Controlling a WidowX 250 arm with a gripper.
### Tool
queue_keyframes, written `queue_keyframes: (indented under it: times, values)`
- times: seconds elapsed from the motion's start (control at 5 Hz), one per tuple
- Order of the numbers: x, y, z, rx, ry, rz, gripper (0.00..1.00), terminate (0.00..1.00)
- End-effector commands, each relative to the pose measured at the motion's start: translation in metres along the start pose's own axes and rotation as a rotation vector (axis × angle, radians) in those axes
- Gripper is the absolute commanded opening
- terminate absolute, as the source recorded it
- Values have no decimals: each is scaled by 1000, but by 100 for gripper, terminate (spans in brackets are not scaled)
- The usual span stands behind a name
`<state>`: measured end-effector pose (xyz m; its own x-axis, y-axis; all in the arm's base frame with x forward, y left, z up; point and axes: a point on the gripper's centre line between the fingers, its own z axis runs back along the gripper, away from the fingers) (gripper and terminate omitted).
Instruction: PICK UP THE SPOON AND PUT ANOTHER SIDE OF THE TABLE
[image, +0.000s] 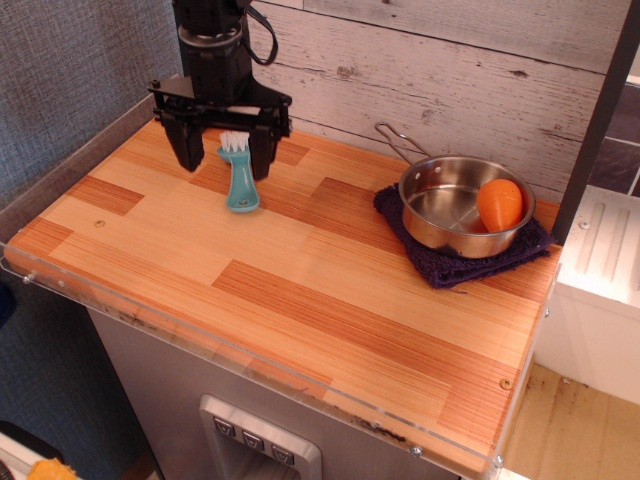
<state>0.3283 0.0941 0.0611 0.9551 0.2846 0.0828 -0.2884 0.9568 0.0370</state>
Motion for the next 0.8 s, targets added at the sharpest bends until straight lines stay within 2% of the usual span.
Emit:
queue_keyframes:
  times: [0.0,0.4,0.6]
  values:
    - [48,22,-3,42,-53,102,100,0]
    - [48,25,-29,74,-8,104,100,0]
    - [51,31,-40,83,-14,125,100,0]
